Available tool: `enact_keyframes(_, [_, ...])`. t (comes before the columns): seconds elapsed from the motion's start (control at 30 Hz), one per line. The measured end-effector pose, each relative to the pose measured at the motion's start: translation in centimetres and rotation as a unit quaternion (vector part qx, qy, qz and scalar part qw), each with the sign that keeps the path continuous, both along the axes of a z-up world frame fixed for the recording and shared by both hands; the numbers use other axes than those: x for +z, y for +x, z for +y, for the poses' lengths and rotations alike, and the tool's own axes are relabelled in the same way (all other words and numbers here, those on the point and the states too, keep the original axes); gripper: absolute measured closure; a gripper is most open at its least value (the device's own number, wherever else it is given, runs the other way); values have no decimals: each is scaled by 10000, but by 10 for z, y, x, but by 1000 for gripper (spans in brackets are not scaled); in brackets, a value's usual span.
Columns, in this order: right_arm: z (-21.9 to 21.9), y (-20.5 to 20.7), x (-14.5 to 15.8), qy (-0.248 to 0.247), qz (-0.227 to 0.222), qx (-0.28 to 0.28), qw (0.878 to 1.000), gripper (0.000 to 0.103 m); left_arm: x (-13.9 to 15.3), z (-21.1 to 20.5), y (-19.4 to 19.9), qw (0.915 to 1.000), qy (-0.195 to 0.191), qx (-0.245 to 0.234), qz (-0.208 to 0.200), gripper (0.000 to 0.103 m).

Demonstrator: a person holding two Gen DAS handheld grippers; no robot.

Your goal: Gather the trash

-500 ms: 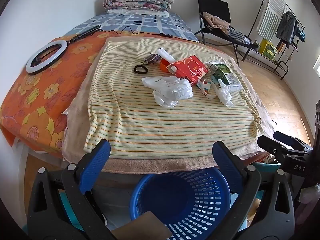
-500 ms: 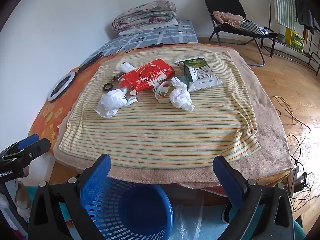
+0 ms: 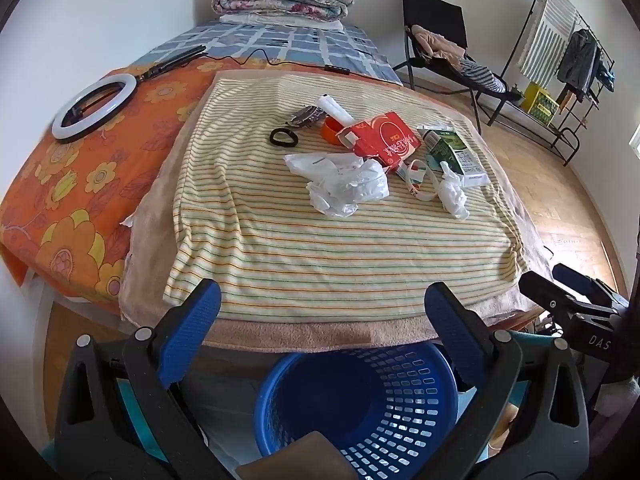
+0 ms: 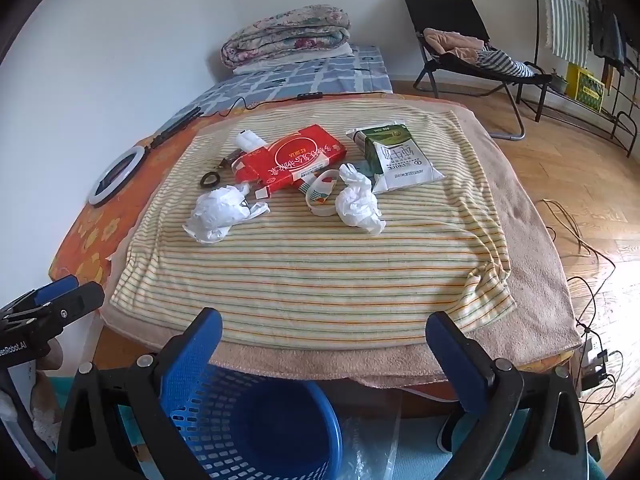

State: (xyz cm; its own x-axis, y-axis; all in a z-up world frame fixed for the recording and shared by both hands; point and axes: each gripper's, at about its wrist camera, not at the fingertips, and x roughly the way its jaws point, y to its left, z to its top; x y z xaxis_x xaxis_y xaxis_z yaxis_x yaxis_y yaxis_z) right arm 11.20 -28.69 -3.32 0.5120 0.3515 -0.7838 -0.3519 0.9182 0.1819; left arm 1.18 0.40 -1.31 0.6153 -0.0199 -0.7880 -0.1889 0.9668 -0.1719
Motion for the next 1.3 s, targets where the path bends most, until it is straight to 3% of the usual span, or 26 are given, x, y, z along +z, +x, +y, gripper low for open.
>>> enact_keyframes(0.37, [-1, -3, 12, -45, -166, 39, 9998, 0, 1, 5, -2, 10000, -28, 21, -35, 0])
enact_keyframes(0.67, [-10, -5, 34, -122, -378, 104, 9992, 0, 20, -3, -7, 9998, 73, -166, -96, 0])
enact_keyframes(1.07, [-22, 1, 39, 349, -250, 244, 9988, 0, 48, -20, 9, 9979, 64, -556, -327, 0])
enact_keyframes(1.3, [-21, 7, 32, 448, -189, 243, 9985, 1, 38, -22, 19, 9975, 5, -635, -303, 0])
